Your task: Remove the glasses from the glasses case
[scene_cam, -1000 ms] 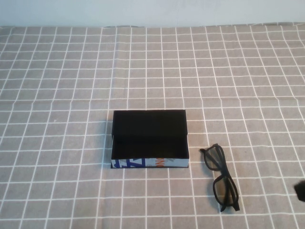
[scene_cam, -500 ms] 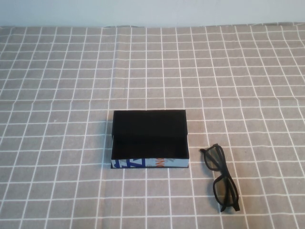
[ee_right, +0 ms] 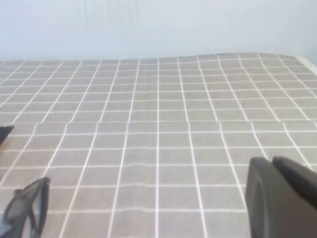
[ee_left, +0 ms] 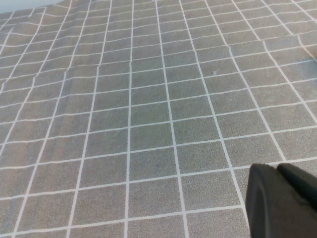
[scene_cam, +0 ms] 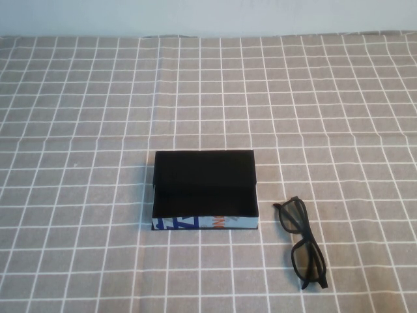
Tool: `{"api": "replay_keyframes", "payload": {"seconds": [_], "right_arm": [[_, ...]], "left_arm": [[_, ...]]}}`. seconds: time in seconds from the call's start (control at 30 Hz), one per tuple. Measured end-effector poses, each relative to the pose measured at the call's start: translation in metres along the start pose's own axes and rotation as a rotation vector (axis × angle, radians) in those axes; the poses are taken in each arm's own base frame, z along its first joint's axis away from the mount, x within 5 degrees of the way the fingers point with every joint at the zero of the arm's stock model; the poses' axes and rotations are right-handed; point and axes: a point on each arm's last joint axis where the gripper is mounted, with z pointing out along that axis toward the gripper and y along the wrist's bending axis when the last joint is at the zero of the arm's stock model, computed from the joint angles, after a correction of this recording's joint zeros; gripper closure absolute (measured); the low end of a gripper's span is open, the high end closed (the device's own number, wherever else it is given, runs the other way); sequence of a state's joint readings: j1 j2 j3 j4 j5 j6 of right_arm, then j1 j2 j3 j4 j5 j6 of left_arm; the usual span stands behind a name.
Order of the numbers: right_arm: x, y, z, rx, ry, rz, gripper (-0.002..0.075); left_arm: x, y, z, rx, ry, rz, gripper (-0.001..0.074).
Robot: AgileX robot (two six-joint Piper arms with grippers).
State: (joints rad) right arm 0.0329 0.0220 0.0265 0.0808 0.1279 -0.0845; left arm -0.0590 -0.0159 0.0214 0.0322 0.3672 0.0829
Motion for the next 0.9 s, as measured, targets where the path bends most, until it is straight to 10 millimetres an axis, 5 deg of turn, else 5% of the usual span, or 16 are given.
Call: {"api": "replay_keyframes", "payload": {"seconds": [0.27, 0.9], "right_arm": [[0.015, 0.002, -0.003, -0.022, 0.150, 0.021, 0.0744], [0.016, 0.003, -0.003, -0.028, 0.156, 0.043, 0.0744]], "left_arm": [[0.000, 0.000, 0.000, 0.000, 0.000, 0.000, 0.0739], [0.000, 0.000, 0.000, 0.000, 0.000, 0.000, 0.0740]]}}
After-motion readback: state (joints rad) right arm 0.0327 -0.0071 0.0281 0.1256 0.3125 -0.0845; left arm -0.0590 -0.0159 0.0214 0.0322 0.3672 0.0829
